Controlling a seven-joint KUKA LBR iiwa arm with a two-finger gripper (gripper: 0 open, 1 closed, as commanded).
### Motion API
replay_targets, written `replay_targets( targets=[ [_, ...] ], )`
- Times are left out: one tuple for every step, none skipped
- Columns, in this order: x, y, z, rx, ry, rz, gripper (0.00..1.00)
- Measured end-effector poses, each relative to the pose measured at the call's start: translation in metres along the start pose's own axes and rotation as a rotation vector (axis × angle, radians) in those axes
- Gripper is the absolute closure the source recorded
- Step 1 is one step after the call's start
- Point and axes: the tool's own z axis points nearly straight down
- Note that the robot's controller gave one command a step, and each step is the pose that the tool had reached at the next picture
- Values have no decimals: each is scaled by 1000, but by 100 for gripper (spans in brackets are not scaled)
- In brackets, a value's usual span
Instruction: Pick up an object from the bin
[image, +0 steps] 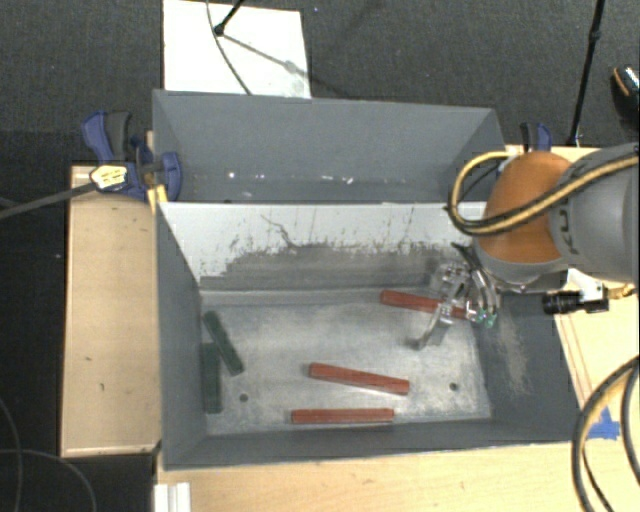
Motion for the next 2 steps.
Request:
replay_targets(
  targets=[
    [0, -1, 0, 2, 0, -4, 100],
    [-1, -11, -162, 0, -5, 13, 100]
  ],
)
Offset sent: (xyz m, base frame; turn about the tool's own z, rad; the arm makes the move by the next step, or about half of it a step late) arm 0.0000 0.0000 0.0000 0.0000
